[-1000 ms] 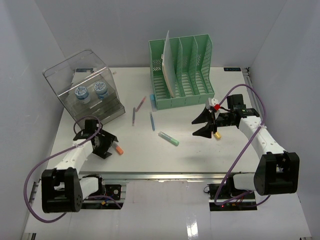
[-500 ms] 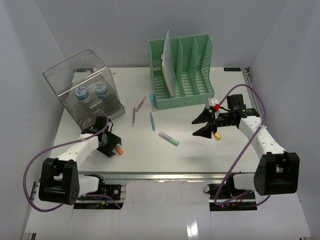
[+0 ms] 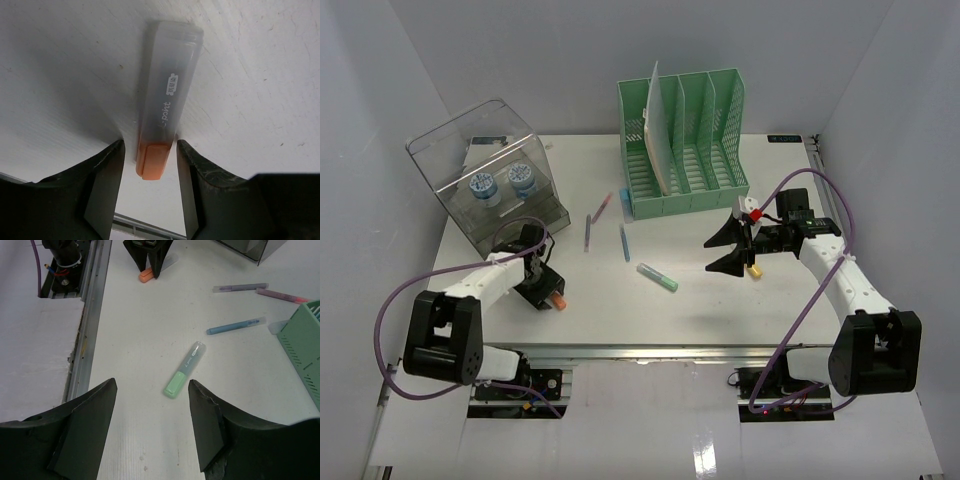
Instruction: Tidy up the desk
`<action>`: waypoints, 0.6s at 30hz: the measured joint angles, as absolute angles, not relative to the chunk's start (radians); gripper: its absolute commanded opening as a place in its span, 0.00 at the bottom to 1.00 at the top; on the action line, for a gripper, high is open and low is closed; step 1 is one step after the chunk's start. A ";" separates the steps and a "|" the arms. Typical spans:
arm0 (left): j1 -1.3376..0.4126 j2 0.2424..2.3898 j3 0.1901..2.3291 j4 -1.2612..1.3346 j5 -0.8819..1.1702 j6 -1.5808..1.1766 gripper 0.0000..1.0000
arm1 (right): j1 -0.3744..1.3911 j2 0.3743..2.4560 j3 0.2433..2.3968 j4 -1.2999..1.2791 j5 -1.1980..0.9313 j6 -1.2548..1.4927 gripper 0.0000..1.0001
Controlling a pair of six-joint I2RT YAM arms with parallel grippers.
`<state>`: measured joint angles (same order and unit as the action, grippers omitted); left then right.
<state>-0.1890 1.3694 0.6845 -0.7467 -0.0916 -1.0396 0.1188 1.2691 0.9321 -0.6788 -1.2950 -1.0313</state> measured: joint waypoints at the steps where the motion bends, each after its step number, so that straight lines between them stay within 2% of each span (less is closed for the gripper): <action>1: -0.194 1.377 0.689 -0.752 -0.095 -1.032 0.43 | 0.119 1.269 0.932 -0.679 -1.296 -1.031 0.66; 4: -0.207 1.385 0.695 -0.764 -0.114 -1.011 0.22 | 0.119 1.269 0.932 -0.679 -1.298 -1.031 0.66; 7: -0.221 1.364 0.694 -0.760 -0.122 -0.996 0.08 | 0.119 1.269 0.932 -0.679 -1.298 -1.031 0.66; 14: -0.260 1.271 0.641 -0.788 -0.140 -0.994 0.01 | 0.118 1.269 0.932 -0.679 -1.298 -1.031 0.66; 18: -0.275 1.117 0.604 -0.835 -0.124 -1.013 0.00 | 0.118 1.269 0.930 -0.678 -1.298 -1.031 0.66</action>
